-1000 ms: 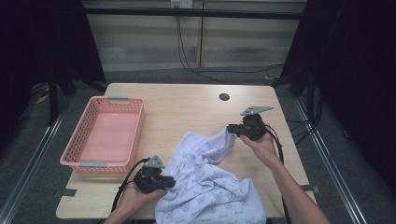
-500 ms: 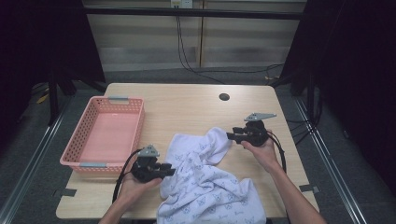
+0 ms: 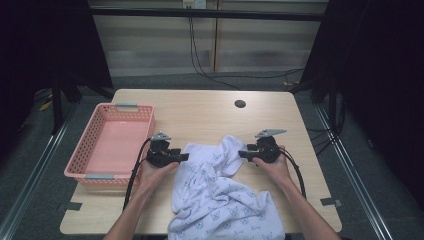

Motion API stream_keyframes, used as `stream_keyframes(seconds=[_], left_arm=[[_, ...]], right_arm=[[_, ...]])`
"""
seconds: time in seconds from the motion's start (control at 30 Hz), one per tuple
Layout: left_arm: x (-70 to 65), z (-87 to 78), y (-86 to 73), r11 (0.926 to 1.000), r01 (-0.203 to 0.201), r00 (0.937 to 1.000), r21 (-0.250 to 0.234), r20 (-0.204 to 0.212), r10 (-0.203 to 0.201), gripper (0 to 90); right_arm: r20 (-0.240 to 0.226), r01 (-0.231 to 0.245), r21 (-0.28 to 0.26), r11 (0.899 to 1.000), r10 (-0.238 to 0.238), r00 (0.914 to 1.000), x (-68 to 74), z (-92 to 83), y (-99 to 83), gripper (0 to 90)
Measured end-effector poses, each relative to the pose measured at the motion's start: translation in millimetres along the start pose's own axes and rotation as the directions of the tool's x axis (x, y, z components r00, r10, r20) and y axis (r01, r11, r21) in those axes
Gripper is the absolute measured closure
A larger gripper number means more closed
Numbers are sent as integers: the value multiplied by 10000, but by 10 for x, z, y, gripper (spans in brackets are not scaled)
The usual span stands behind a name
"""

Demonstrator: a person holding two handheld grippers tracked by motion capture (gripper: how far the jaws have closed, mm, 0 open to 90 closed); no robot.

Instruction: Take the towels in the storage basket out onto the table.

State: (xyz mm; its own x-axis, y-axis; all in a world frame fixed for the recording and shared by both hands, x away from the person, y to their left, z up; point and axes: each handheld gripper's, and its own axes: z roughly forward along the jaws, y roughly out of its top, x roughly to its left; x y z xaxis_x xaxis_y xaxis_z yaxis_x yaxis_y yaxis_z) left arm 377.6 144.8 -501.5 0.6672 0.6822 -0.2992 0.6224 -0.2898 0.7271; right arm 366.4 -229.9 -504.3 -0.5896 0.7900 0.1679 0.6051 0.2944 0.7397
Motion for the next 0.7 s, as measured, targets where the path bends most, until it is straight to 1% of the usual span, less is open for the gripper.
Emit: stream_keyframes(seconds=[0.07,0.1,0.13,0.17,0.2,0.23,0.27,0.3,0.33,0.37,0.4,0.43,0.47,0.5,0.53,0.57,0.6,0.63,0.7], left_arm=[[9,23,-10,9999,106,9999,-20,-47,-106,506],[2,31,-5,10000,48,10000,-39,-69,-48,507],[-13,43,-2,9999,71,9999,-78,-103,-72,511],[-19,58,0,10000,-88,9999,-41,-149,88,512],[-27,81,-6,9999,-136,9997,36,-224,136,519],[-29,99,-17,9995,-296,9992,94,-271,299,527],[-37,114,-22,9993,-378,9990,17,-239,379,537],[-44,122,-17,9996,-287,9993,8,-242,287,563],[-56,130,-15,9994,-340,9991,58,-247,341,607],[-74,135,-15,9979,-602,9980,233,-176,606,682],[-101,139,-19,9966,-750,9968,331,-234,758,798],[-119,132,-18,9977,-638,9975,213,-305,644,864],[-112,112,-13,9987,-498,9987,130,-80,499,873],[-115,77,1,9991,-416,9990,-13,138,416,874],[-132,30,23,9985,-519,9985,-177,190,523,875],[-154,-24,47,9979,-533,9981,-375,278,543,875],[-175,-84,71,9968,-578,9975,-560,371,599,875],[-192,-149,97,9949,-704,9965,-722,393,734,875],[-232,-266,165,9914,-914,9946,-939,413,956,876]], right_arm=[[-83,49,116,9999,-48,10000,19,46,-15,483],[-17,105,106,9999,-105,9999,36,61,-23,483],[-42,127,70,9999,-127,9999,50,69,-24,495],[-140,179,63,9998,-178,9997,60,77,-21,518],[-75,277,94,9996,-276,9996,80,80,-20,550],[12,484,111,9988,-484,9988,97,83,-20,591],[12,599,170,9981,-600,9982,115,81,-21,636],[-17,632,144,9979,-632,9980,129,83,-24,694],[-82,589,218,9980,-587,9982,141,76,-27,751],[-219,513,212,9985,-508,9985,141,73,-32,796],[-281,355,208,9992,-349,9990,136,64,-39,829],[-345,215,199,9996,-208,9992,125,46,-44,843],[-524,50,161,9999,-41,9986,99,3,-45,855],[-635,-107,14,9999,108,9979,76,-34,-46,859],[-757,-319,-181,9993,304,9967,48,-102,-40,861],[-799,-415,-347,9985,386,9961,28,-180,-25,863],[-774,-409,-552,9976,366,9963,8,-264,-2,864],[-766,-457,-748,9961,399,9963,-10,-360,26,865],[-655,-383,-1103,9932,312,9974,-47,-559,86,866]])
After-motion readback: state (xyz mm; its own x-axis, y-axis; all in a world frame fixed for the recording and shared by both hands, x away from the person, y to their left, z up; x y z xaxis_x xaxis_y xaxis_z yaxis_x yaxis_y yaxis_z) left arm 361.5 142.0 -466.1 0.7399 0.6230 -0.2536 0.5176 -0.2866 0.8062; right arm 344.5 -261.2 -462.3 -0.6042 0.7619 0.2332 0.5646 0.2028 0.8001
